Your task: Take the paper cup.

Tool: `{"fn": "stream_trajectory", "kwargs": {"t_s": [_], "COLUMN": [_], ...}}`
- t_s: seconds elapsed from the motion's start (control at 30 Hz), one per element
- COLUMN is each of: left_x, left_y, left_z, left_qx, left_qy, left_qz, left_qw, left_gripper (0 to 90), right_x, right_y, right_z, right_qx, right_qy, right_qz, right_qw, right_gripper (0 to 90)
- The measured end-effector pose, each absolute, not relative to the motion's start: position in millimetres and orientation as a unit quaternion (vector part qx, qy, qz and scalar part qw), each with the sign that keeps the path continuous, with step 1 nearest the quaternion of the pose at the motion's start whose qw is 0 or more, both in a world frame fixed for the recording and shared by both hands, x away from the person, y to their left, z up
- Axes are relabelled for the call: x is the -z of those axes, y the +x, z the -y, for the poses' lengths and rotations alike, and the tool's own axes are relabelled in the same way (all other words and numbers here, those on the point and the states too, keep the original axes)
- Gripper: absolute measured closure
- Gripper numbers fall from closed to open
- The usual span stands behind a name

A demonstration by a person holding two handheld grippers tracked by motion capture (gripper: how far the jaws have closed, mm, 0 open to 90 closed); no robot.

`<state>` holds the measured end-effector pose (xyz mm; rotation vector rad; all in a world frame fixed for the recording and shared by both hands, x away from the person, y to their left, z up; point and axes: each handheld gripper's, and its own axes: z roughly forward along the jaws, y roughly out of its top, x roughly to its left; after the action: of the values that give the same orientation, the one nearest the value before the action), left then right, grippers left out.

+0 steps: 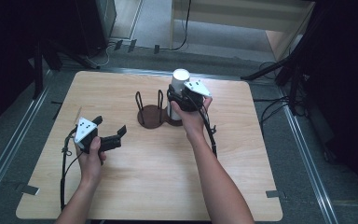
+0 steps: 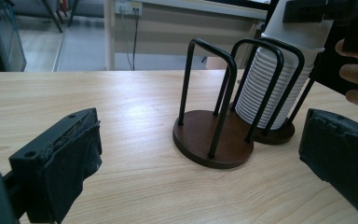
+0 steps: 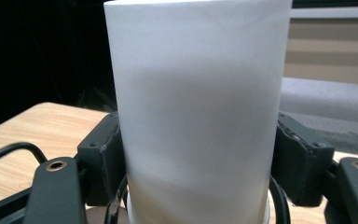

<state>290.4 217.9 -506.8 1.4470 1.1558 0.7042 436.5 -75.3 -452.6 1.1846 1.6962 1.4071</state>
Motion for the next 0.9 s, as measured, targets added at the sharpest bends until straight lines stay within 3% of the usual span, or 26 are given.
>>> {"fn": "stream_trajectory", "kwargs": {"t_s": [0.9], "left_x": [507], "left_y": [290], "left_z": [-212], "left_qx": [-0.288], "left_qy": [0.62], "left_qz": [-0.478], "left_qw": [0.551], "left_gripper": [0.0], "right_x": [392], "right_y": [404], "right_z": [85], "right_qx": [-0.568], "right_qy": [0.386], "right_qz": [-0.623], "right_qw": [0.375], "right_gripper": [29.7]}}
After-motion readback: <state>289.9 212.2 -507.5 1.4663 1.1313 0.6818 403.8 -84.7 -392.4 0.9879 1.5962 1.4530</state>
